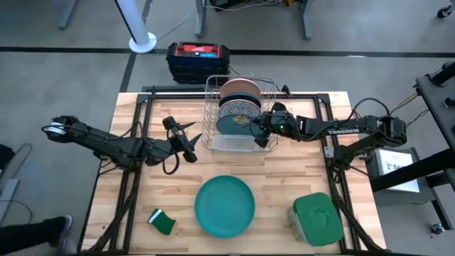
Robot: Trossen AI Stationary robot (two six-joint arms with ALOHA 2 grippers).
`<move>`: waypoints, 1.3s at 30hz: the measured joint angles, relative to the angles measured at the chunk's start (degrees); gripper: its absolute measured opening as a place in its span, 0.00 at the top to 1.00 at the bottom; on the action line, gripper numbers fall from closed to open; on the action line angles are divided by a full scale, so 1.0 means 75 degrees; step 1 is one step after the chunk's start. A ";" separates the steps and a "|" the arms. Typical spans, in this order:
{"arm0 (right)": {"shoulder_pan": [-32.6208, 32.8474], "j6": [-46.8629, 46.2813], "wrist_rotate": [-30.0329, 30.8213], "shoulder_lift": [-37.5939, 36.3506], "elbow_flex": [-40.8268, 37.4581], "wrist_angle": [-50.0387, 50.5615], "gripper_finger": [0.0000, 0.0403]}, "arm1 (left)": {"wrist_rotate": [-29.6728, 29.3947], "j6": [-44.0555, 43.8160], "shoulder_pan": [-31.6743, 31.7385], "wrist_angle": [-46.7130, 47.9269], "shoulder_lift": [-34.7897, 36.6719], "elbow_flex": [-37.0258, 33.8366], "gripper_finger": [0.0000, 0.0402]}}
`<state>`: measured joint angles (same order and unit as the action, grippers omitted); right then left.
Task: Sort dishes
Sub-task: Put the blue plate in the dishwasher rack
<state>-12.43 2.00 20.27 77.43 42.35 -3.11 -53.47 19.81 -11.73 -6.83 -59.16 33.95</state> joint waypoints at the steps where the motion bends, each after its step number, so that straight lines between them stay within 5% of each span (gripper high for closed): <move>1: 0.0000 0.0000 0.0000 0.0000 -0.0003 -0.0018 1.00 | 0.0000 0.0000 0.0000 0.0000 0.0000 0.0000 0.42; 17: -0.0008 -0.0077 0.0148 0.0000 -0.0003 -0.0380 0.89 | 0.0000 -0.0058 0.0000 0.0017 0.0000 0.0000 0.42; 30: -0.0006 -0.0061 0.0166 0.0000 -0.0003 -0.0330 0.90 | 0.0000 -0.0087 0.0000 0.0017 0.0000 0.0000 0.42; 39: -0.0003 -0.0061 0.0088 0.0000 -0.0003 -0.0263 0.77 | 0.0000 -0.0093 0.0000 0.0017 0.0000 0.0000 0.42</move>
<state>-12.45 1.54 20.93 77.43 42.33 -5.08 -53.47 19.11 -11.73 -6.70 -59.16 33.95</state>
